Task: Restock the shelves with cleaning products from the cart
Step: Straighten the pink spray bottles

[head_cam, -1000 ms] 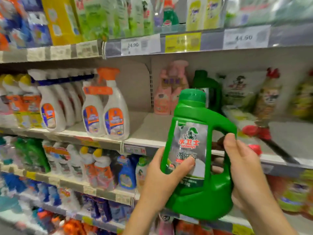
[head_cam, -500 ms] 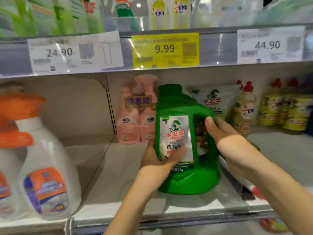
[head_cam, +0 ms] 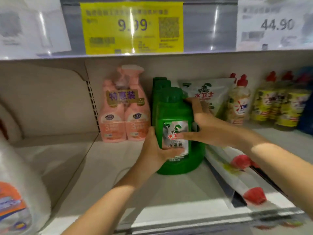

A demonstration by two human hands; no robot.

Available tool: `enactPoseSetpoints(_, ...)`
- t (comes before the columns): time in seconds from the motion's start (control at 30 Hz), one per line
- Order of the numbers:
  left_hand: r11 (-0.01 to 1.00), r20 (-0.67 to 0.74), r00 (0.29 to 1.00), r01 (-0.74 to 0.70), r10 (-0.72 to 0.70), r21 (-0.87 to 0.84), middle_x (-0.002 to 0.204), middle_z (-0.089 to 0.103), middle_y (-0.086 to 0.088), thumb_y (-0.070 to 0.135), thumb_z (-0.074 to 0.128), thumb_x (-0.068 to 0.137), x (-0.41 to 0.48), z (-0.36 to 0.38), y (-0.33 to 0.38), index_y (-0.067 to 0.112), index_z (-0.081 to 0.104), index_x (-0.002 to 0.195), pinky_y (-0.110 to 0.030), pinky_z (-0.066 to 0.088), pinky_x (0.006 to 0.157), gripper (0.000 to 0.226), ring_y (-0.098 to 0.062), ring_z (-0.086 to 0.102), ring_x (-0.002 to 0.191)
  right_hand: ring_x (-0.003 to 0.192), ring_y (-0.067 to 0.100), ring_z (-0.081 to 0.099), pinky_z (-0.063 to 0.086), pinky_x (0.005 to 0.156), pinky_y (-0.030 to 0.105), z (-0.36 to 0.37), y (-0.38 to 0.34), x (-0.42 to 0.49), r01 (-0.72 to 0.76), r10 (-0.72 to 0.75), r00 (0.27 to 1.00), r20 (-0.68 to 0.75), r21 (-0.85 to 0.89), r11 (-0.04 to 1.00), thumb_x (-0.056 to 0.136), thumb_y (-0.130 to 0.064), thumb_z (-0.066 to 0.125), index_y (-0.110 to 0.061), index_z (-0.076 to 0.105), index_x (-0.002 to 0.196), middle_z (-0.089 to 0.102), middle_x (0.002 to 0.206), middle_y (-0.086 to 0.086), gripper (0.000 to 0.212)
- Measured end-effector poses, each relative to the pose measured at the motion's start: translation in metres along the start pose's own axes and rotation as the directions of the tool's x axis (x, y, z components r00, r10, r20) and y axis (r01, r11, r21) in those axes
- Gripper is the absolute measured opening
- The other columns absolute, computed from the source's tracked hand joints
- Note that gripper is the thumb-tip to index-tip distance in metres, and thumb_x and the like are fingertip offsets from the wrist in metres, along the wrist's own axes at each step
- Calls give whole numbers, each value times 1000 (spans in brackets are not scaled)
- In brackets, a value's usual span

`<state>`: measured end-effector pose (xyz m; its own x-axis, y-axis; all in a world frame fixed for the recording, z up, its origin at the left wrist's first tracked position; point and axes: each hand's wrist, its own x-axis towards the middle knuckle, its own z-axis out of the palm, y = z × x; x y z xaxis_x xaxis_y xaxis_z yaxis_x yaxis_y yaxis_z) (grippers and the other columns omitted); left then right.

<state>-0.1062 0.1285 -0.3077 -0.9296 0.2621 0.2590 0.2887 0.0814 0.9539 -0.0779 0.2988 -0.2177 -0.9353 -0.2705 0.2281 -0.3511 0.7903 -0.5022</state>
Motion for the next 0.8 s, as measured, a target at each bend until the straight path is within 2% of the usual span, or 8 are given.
enactPoseSetpoints(0.03, 999, -28, 999, 16, -15, 28, 123, 63, -4, 11, 91, 57, 6, 1, -2, 18, 44, 129, -47, 50, 95, 86, -22, 63, 111, 127, 26, 36, 37, 109, 43, 2, 4, 7, -10, 9, 1000, -20, -66, 998, 80, -40, 73, -37, 9, 141, 25, 140, 1, 88)
enactPoseSetpoints(0.1, 991, -91, 995, 57, -45, 123, 125, 59, -5, 21, 93, 54, 16, 3, -4, 17, 45, 129, -50, 47, 98, 89, -23, 59, 114, 128, 32, 38, 37, 108, 50, 3, 11, 18, -42, 43, 999, 17, -66, 997, 82, -41, 72, -29, 13, 144, 30, 143, 7, 86)
enactPoseSetpoints(0.17, 978, -153, 987, 79, -50, 191, 126, 56, -6, 28, 93, 53, 21, 5, -5, 16, 45, 129, -47, 46, 100, 91, -23, 56, 116, 125, 31, 43, 38, 107, 49, 3, 16, 26, -63, 67, 994, 83, -56, 996, 83, -43, 70, -27, 20, 144, 38, 141, 8, 81)
enactPoseSetpoints(0.23, 969, -195, 980, 92, -47, 231, 126, 56, -7, 29, 92, 54, 26, 5, -4, 14, 47, 129, -46, 46, 101, 89, -24, 56, 117, 124, 29, 41, 38, 107, 48, 3, 20, 34, -20, 22, 999, 24, -74, 997, 80, -40, 74, -25, 18, 141, 36, 136, 8, 84)
enactPoseSetpoints(0.3, 973, -163, 986, 68, -32, 220, 118, 64, -8, 21, 90, 60, 32, 3, -4, 14, 55, 123, -45, 49, 97, 72, -22, 62, 110, 124, 30, 38, 37, 107, 50, 5, 20, 41, 18, -23, 998, -63, -90, 996, 77, -36, 78, -27, 14, 138, 32, 134, 9, 88)
enactPoseSetpoints(0.4, 983, -123, 992, 50, -29, 178, 110, 70, -9, 9, 85, 66, 39, 2, -5, 13, 64, 112, -46, 52, 93, 51, -22, 67, 101, 127, 30, 38, 38, 107, 51, 8, 25, 51, 10, -16, 997, -79, -77, 997, 76, -35, 78, -34, 12, 138, 29, 139, 8, 90)
enactPoseSetpoints(0.6, 964, -134, 990, 80, -47, 253, 118, 65, -9, 20, 84, 69, 54, 0, -6, 6, 52, 128, -41, 49, 97, 69, -23, 62, 108, 132, 33, 32, 34, 109, 54, 3, 33, 64, 45, -47, 998, -43, -50, 998, 79, -34, 76, -29, 11, 141, 25, 144, 10, 90)
enactPoseSetpoints(0.8, 963, -153, 987, 78, -39, 260, 118, 65, -10, 19, 84, 69, 51, 2, -8, 4, 55, 127, -42, 49, 97, 67, -24, 62, 108, 134, 34, 31, 33, 110, 54, 6, 32, 60, 36, -38, 998, -57, -39, 999, 78, -31, 78, -27, 10, 144, 23, 145, 10, 95)
